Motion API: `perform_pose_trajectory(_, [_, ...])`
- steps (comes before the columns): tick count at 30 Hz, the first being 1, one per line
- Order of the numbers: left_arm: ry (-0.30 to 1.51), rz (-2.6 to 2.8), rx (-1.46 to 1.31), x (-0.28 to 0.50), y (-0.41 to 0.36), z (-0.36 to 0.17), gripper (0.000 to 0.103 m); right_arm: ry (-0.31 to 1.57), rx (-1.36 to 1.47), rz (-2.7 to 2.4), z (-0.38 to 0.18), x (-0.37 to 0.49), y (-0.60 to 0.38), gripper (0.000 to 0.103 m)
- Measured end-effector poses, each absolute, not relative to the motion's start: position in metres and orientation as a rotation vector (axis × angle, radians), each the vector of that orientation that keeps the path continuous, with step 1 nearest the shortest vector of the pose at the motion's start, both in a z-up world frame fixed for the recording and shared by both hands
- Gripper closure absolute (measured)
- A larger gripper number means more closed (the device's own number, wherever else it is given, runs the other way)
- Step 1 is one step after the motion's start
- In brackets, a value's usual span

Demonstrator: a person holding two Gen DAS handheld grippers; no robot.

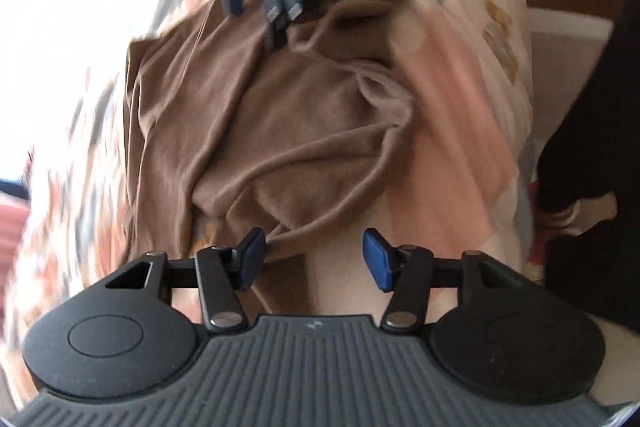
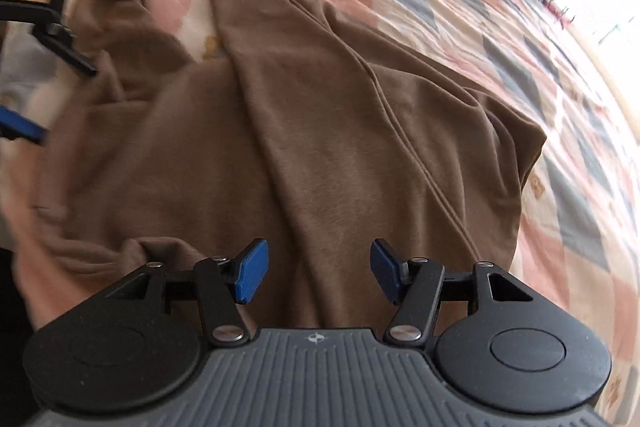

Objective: Fold clothes

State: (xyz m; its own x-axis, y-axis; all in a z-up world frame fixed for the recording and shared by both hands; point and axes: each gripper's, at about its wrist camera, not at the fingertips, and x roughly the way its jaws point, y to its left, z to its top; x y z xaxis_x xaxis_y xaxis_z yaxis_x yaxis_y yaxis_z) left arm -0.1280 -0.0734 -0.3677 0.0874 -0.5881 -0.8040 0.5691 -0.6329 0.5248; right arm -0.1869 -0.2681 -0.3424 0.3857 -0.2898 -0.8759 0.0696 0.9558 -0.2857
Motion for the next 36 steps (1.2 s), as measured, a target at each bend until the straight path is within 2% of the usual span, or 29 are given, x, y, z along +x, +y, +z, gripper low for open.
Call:
perform_pose_trajectory(1, [-0.064, -1.688, 1.504, -0.129, -0.072, -0.374, 0.051, 1.146, -0.197, -0.218, -0.345, -0.184, -0.272, 0.066])
perform_pose_trajectory(2, [-0.089, -1.688, 1.514, -0.131, -0.073, -0.38, 0.052, 1.137, -0.17, -0.207, -0.347, -0.181, -0.277, 0.098])
perform_pose_trajectory(3, [-0.114, -1.688, 1.523, -0.132, -0.073, -0.386, 0.055, 1.116, -0.116, -0.205, -0.343, -0.181, -0.284, 0.1])
perform_pose_trajectory(5, [-0.121, -1.679, 1.529, -0.134, -0.078, -0.391, 0.079, 1.034, 0.027, -0.241, -0.329, -0.188, -0.305, 0.102])
perform_pose_trajectory(7, [-0.076, -1.655, 1.508, -0.135, -0.085, -0.389, 0.087, 0.931, 0.162, -0.327, -0.308, -0.205, -0.33, 0.103])
perform_pose_trajectory(13, [0.061, -1.526, 1.426, -0.134, -0.101, -0.381, 0.086, 0.633, 0.475, -0.949, -0.25, -0.34, -0.424, 0.103])
perform_pose_trajectory(16, [0.103, -1.449, 1.42, -0.139, -0.103, -0.382, 0.083, 0.714, 0.685, -1.255, -0.269, -0.425, -0.46, 0.1])
perform_pose_trajectory(17, [0.111, -1.427, 1.413, -0.142, -0.102, -0.381, 0.083, 0.774, 0.754, -1.323, -0.281, -0.451, -0.468, 0.092])
perform_pose_trajectory(18, [0.134, -1.408, 1.399, -0.145, -0.101, -0.378, 0.083, 0.845, 0.806, -1.362, -0.294, -0.473, -0.47, 0.089])
perform_pose_trajectory(22, [0.385, -1.341, 1.271, -0.148, -0.105, -0.355, 0.081, 0.999, 0.874, -1.329, -0.316, -0.519, -0.441, 0.086])
perform_pose_trajectory(24, [0.601, -1.302, 1.143, -0.146, -0.112, -0.336, 0.081, 0.991, 0.854, -1.17, -0.31, -0.509, -0.415, 0.07])
perform_pose_trajectory(25, [0.727, -1.27, 1.065, -0.143, -0.117, -0.324, 0.081, 0.998, 0.833, -1.087, -0.308, -0.497, -0.402, 0.052])
perform_pose_trajectory(26, [0.844, -1.23, 0.986, -0.141, -0.121, -0.314, 0.081, 1.008, 0.811, -1.003, -0.305, -0.483, -0.389, 0.048])
perform_pose_trajectory(31, [1.304, -0.95, 0.592, -0.127, -0.136, -0.29, 0.08, 1.091, 0.667, -0.606, -0.278, -0.403, -0.34, 0.046])
perform_pose_trajectory(32, [1.336, -0.911, 0.551, -0.128, -0.137, -0.285, 0.08, 1.09, 0.63, -0.563, -0.272, -0.393, -0.333, 0.041])
perform_pose_trajectory(36, [1.342, -0.812, 0.536, -0.139, -0.141, -0.264, 0.078, 1.066, 0.495, -0.447, -0.248, -0.364, -0.314, 0.038])
